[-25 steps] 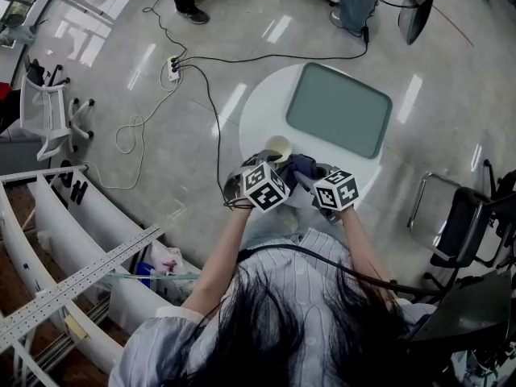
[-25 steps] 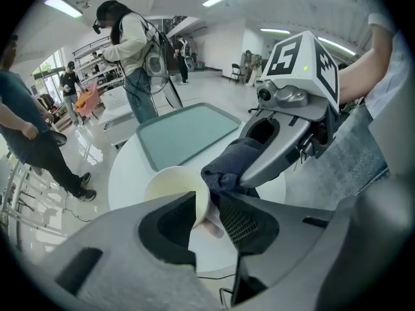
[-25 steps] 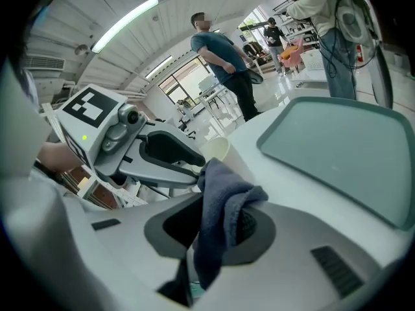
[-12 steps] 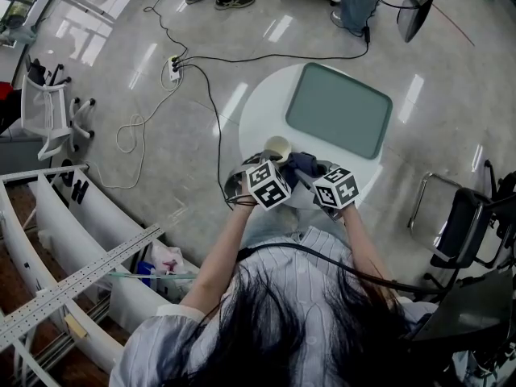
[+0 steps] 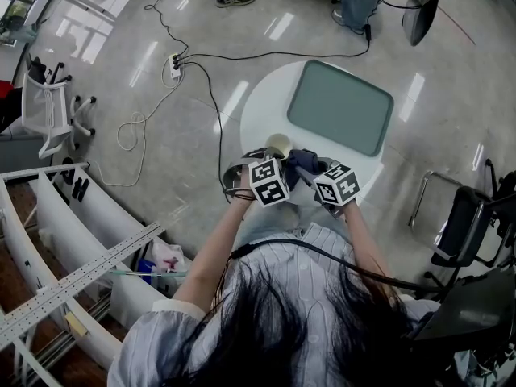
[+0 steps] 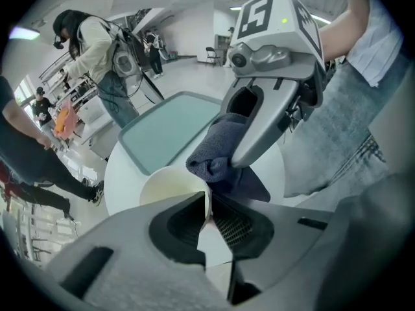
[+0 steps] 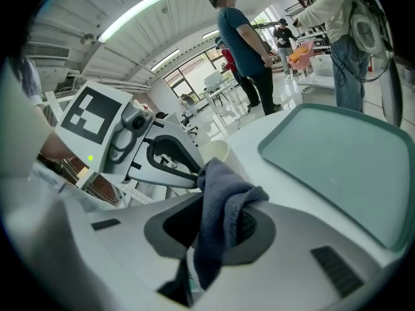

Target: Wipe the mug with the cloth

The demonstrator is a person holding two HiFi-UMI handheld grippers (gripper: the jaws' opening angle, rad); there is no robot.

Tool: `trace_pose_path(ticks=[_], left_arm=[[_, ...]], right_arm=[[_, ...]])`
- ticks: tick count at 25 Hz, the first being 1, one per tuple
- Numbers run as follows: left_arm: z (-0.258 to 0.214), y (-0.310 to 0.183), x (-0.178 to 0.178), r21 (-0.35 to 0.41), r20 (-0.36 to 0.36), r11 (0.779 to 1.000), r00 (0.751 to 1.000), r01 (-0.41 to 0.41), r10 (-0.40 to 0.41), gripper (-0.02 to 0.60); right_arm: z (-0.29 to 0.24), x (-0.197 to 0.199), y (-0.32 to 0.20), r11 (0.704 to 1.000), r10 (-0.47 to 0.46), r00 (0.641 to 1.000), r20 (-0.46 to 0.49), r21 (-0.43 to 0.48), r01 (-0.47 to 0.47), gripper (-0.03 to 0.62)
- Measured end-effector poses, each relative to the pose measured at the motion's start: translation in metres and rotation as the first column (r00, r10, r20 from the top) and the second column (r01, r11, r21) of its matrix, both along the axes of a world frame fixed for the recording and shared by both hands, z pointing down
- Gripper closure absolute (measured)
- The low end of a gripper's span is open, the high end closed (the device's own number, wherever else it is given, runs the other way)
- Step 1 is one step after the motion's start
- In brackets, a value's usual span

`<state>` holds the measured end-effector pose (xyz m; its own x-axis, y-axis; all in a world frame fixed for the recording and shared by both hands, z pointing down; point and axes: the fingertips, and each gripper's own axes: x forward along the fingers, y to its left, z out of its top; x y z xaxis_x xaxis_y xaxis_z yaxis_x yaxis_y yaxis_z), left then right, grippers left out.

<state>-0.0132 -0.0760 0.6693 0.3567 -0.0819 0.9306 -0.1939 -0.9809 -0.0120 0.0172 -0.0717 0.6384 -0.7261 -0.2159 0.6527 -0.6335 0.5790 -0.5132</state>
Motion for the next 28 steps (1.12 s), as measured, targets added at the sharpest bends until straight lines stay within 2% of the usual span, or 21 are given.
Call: trace_pose_path(ticks=[4,9,13,16,18,19,20,22,24,25,26,27,28], left_arm=[[0.001,0.008,-0.004,0.015,0.043,0.989,0.988,-0.147,0.146,0.537],[0.002,0.012,-0.008,0.013,0.081,0.953,0.951,-0.302,0.3,0.537],[0.003,0.015,-0.012,0.007,0.115,0.902,0.897,-0.431,0.428,0.537],[0.004,0.015,-0.015,-0.007,0.132,0.844,0.836,-0.537,0.533,0.537],[0.004,0.014,-0.017,-0.011,0.16,0.777,0.766,-0.63,0.623,0.537],[0.005,0.013,-0.02,-0.011,0.184,0.73,0.716,-0.683,0.673,0.537],[0.006,0.011,-0.022,-0.011,0.215,0.674,0.657,-0.738,0.723,0.537],[0.007,0.007,-0.028,-0.017,0.285,0.543,0.517,-0.839,0.807,0.537],[0.008,0.003,-0.033,-0.029,0.342,0.411,0.377,-0.911,0.861,0.537],[0.009,0.002,-0.034,-0.036,0.36,0.355,0.32,-0.934,0.877,0.537],[0.009,0.0,-0.036,-0.041,0.371,0.312,0.276,-0.949,0.887,0.537],[0.009,-0.001,-0.037,-0.043,0.378,0.282,0.246,-0.958,0.893,0.537],[0.009,-0.003,-0.038,-0.042,0.382,0.266,0.23,-0.963,0.895,0.537]], right_arm=[[-0.001,-0.001,0.002,1.0,-0.004,1.0,-0.003,-0.001,0.004,0.514],[0.001,-0.001,0.002,1.0,-0.008,1.0,-0.009,-0.004,0.008,0.514],[0.001,0.0,0.002,1.0,-0.014,1.0,-0.015,-0.006,0.014,0.514],[0.001,0.0,0.001,1.0,-0.012,1.0,-0.019,-0.006,0.012,0.514],[0.002,0.001,0.001,1.0,-0.01,1.0,-0.023,-0.007,0.01,0.514],[0.002,0.001,0.001,1.0,-0.01,1.0,-0.025,-0.008,0.01,0.514],[0.003,0.002,0.001,1.0,-0.009,1.0,-0.026,-0.009,0.009,0.514],[0.004,0.002,0.001,1.0,-0.007,1.0,-0.028,-0.011,0.007,0.514],[0.004,0.002,0.0,1.0,-0.006,1.0,-0.031,-0.012,0.006,0.514],[0.004,0.002,0.0,1.0,-0.006,0.999,-0.032,-0.013,0.005,0.514],[0.004,0.002,-0.001,1.0,-0.005,0.999,-0.034,-0.013,0.005,0.514],[0.003,0.002,-0.001,1.0,-0.004,0.999,-0.035,-0.014,0.004,0.514],[0.003,0.002,-0.002,1.0,-0.003,0.999,-0.035,-0.014,0.003,0.514]])
